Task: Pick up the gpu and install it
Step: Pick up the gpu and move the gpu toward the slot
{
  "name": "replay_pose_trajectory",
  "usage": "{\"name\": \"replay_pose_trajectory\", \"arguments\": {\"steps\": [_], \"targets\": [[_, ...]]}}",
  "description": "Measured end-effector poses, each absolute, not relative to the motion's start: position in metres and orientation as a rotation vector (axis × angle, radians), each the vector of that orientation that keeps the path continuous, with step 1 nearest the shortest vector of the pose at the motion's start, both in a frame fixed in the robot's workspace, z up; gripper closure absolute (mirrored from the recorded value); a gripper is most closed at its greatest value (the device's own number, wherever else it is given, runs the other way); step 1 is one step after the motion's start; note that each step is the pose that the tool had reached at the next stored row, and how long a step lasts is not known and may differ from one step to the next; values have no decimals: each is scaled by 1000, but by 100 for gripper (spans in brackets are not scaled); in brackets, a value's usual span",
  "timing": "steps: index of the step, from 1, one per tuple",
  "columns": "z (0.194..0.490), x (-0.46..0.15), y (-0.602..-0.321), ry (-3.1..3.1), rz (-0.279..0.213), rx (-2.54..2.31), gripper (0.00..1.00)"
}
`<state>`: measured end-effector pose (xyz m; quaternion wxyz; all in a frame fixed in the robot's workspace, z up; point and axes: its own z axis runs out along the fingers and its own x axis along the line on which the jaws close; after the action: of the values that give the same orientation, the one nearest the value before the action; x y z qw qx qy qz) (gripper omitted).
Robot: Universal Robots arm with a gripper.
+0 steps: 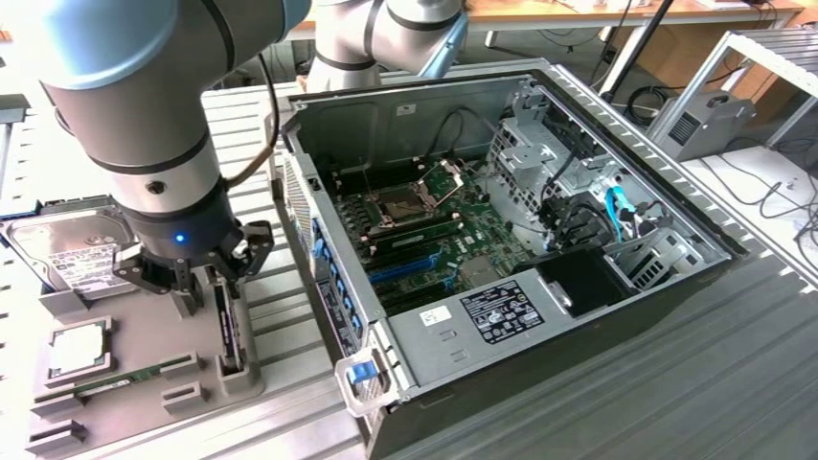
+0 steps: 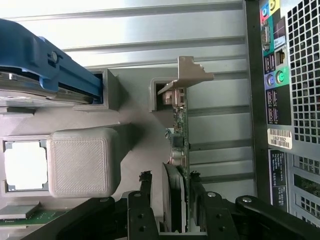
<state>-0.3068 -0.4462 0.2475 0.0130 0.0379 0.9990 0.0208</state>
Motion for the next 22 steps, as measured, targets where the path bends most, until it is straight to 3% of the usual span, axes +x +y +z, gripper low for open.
{"name": "replay_pose_trajectory", "arguments": {"steps": [19, 21, 22], "targets": [[242, -307, -446, 3112, 65, 118, 58], [243, -307, -446, 3112, 65, 118, 59], [243, -307, -446, 3112, 65, 118, 66]]}}
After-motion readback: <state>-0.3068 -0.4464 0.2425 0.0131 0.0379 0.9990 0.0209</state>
